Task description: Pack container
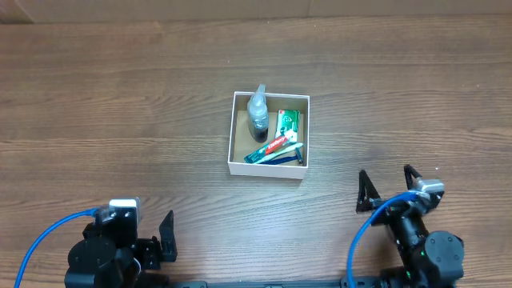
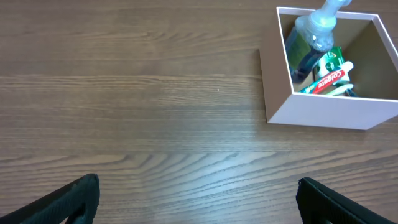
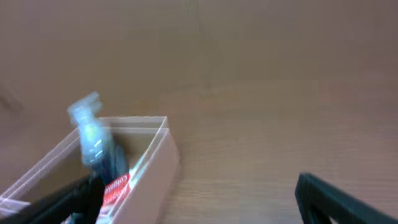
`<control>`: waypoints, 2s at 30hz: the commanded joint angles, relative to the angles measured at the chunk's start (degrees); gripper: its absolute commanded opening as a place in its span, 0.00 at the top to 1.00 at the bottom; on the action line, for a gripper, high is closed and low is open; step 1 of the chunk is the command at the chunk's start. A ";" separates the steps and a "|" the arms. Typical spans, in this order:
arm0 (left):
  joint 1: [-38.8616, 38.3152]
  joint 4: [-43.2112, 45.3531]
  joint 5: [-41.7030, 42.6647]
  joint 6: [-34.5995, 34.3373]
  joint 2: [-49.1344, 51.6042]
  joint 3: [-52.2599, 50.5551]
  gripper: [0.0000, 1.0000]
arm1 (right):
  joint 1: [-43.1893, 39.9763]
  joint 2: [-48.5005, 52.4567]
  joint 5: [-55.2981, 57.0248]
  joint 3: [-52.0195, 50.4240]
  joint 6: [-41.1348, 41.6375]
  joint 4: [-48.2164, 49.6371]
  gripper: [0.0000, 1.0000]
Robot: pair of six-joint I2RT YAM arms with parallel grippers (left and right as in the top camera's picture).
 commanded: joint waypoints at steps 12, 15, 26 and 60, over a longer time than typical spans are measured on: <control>-0.13 0.22 0.61 0.48 -0.17 -0.09 0.00 | 0.00 -0.26 -0.83 -12.11 -12.48 13.49 0.00; -0.13 0.22 0.61 0.48 -0.17 -0.09 0.00 | 0.00 -0.26 -0.83 -12.11 -12.48 13.49 0.00; -0.13 0.55 1.88 0.52 -0.26 -0.83 0.00 | 0.00 -0.26 -0.83 -12.11 -12.48 13.49 0.00; 2.16 63.04 3.41 19.54 -17.84 -48.28 0.00 | 0.00 -0.26 -0.83 -12.11 -12.48 13.49 0.00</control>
